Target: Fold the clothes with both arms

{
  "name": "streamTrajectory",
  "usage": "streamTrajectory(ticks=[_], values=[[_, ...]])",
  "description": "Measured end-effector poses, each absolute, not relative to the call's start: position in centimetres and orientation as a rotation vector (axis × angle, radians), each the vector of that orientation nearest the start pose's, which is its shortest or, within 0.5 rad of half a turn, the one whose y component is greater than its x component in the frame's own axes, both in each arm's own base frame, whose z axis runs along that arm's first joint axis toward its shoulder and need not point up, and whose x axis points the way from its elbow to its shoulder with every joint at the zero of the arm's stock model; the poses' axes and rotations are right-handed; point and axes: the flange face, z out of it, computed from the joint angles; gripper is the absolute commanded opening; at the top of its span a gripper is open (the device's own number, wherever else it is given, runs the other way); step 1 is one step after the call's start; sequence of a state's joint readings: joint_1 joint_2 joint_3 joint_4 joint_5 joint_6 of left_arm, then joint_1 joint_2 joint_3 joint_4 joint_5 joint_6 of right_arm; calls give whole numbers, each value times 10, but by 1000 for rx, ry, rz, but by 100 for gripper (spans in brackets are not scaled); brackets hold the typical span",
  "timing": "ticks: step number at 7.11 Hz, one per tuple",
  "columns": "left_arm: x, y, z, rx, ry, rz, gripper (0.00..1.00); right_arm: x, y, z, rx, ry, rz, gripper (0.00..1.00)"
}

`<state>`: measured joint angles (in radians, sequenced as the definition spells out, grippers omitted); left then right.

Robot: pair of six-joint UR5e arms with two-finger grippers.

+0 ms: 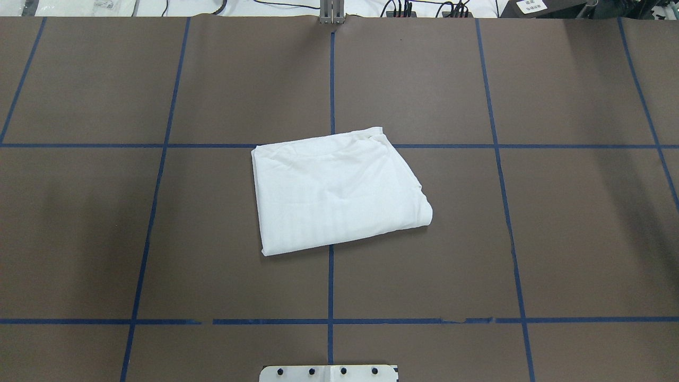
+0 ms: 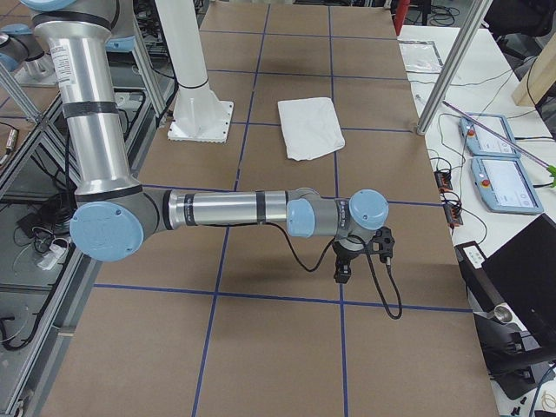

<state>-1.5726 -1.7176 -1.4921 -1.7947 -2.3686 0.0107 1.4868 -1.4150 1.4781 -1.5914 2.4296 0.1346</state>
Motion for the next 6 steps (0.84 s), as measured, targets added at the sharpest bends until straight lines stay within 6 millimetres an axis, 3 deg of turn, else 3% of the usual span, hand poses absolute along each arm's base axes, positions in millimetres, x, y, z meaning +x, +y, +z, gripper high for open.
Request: streamTrajectory(ticks=[3, 6], values=[[-62, -548, 610, 271, 875, 124, 99, 11, -559, 618, -53, -859, 30, 100], [-62, -549, 600, 304, 878, 142, 99, 11, -551, 626, -67, -858, 37, 100]])
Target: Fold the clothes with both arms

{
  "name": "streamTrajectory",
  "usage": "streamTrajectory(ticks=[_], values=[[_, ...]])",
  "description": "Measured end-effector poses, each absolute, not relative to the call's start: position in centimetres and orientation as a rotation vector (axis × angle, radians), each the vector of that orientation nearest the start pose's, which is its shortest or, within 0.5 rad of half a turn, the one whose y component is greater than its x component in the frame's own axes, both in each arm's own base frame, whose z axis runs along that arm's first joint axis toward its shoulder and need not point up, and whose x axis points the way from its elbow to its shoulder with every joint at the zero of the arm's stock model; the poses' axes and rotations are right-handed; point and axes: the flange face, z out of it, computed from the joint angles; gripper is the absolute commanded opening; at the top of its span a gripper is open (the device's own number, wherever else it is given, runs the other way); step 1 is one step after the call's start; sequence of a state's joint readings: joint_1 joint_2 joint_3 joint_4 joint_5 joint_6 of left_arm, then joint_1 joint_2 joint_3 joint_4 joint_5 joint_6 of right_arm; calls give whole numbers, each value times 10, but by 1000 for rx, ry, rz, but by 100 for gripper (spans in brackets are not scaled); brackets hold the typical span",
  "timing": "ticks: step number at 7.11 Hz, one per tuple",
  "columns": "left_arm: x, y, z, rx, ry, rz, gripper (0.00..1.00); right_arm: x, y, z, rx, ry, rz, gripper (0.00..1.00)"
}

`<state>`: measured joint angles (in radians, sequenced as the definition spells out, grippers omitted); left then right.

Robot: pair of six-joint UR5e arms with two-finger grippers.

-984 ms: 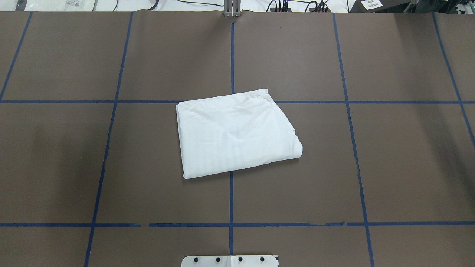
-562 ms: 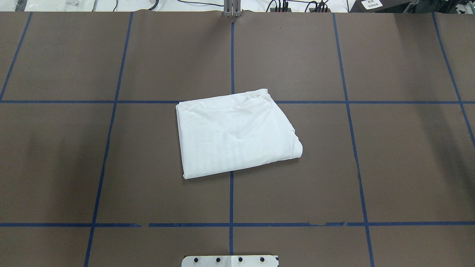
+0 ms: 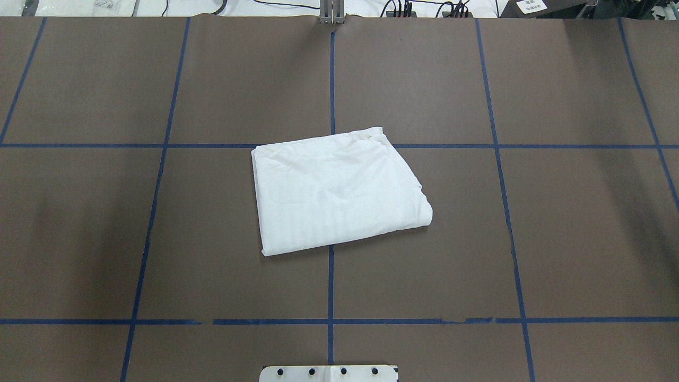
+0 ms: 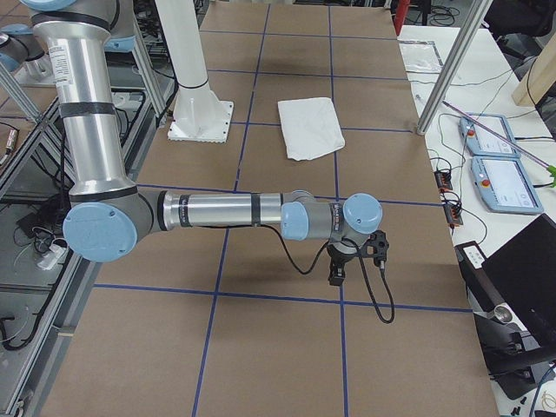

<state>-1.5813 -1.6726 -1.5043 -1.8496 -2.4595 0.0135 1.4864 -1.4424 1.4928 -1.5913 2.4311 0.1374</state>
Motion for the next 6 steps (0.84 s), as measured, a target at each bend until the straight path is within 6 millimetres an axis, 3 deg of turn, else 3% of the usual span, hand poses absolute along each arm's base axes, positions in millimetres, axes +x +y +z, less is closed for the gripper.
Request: streamTrajectory(ticks=[6], values=[[-61, -553, 597, 314, 877, 149, 99, 11, -557, 607, 23, -866, -6, 100]])
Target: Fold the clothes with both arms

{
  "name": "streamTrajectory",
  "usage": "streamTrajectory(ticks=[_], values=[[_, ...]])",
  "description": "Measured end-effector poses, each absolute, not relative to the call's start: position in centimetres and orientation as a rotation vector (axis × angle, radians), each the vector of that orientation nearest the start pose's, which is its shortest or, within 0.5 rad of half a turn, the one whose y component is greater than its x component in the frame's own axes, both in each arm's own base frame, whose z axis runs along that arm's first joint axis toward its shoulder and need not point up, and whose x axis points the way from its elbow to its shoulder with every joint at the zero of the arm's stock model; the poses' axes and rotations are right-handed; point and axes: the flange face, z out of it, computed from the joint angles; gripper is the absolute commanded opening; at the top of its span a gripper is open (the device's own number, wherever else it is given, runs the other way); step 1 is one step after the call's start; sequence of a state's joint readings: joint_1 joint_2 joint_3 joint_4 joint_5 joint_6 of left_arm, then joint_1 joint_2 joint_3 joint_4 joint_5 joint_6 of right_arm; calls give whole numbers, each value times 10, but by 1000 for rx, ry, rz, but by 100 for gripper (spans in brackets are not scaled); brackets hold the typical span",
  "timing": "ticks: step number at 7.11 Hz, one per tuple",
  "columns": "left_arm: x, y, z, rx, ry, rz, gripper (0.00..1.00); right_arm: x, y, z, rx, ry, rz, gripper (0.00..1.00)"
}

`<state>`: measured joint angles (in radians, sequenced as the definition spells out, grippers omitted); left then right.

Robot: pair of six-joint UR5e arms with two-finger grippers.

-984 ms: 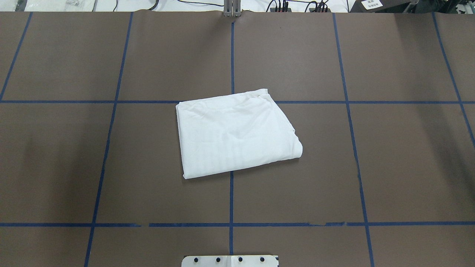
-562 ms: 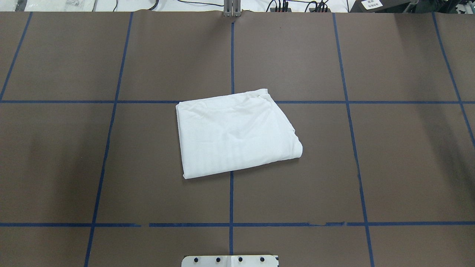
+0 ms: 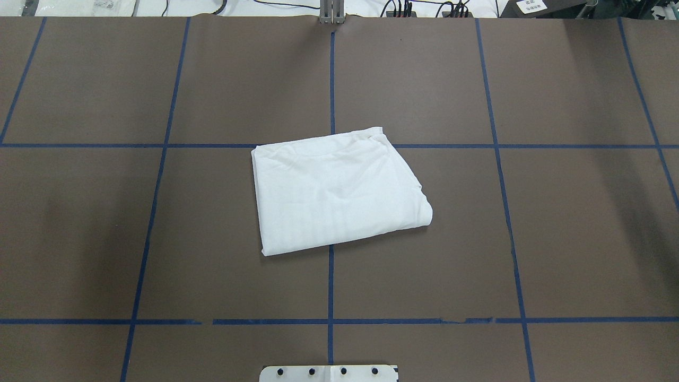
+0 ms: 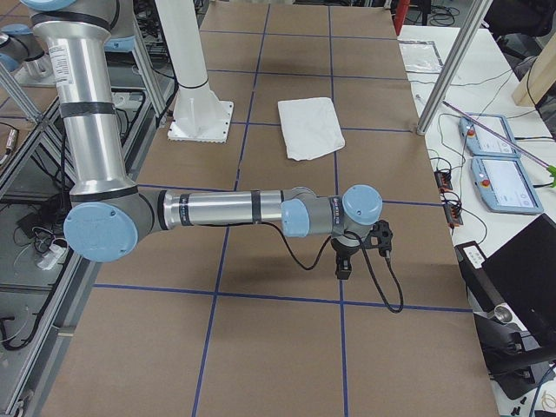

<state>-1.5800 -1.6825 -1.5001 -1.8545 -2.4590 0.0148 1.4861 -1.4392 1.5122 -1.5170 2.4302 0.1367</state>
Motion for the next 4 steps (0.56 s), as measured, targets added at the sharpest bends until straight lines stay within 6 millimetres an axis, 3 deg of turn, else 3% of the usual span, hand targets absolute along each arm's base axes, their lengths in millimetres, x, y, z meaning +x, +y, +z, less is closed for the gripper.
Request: streamTrajectory(ticks=[4], values=[[-61, -553, 595, 315, 877, 149, 99, 10, -558, 598, 46, -871, -19, 100]])
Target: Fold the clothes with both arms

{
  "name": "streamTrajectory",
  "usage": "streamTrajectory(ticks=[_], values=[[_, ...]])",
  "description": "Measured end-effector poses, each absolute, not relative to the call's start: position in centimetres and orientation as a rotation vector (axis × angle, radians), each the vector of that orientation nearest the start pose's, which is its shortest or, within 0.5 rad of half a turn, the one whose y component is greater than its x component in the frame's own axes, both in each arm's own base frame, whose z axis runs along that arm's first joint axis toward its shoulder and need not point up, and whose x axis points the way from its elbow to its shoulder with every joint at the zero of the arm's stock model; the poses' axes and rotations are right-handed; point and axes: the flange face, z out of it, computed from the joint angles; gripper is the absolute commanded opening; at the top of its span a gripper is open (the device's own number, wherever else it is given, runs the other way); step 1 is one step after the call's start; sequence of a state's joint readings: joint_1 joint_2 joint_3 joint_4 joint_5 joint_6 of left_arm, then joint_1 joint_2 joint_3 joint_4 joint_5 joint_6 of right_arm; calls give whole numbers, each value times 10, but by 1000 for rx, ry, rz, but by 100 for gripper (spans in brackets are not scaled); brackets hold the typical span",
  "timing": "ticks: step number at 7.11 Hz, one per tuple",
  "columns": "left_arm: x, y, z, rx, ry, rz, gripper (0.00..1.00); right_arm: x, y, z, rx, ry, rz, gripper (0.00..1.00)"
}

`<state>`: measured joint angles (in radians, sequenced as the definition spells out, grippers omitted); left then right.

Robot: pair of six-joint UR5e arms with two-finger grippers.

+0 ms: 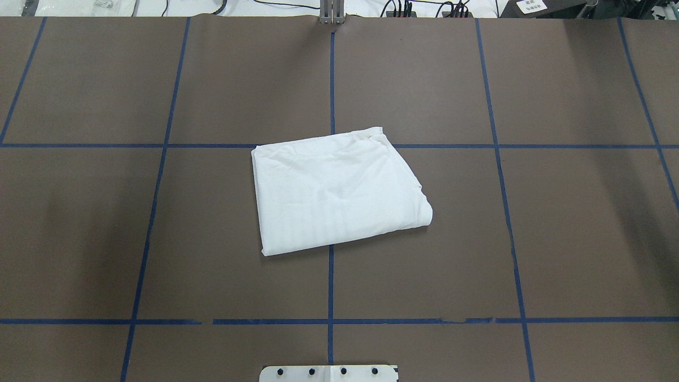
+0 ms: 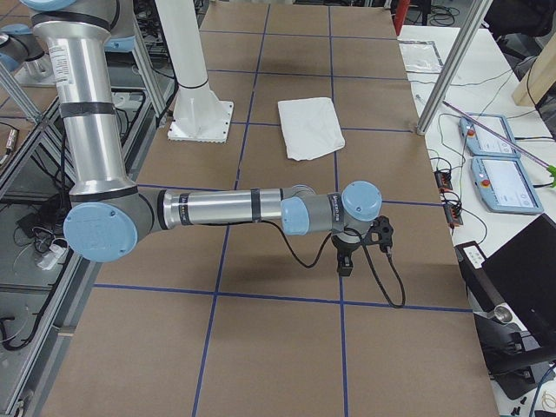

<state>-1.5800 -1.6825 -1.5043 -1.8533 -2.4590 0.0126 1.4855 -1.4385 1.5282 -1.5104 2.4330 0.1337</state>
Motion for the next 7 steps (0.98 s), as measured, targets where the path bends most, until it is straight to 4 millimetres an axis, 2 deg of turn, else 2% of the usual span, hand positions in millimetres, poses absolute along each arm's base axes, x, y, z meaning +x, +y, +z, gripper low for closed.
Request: streamTrajectory(ticks=[3, 7], values=[[-61, -554, 592, 319, 876, 150, 99, 10, -560, 592, 88, -875, -42, 100], [-62, -554, 586, 332, 875, 156, 99, 10, -559, 594, 94, -875, -45, 100]])
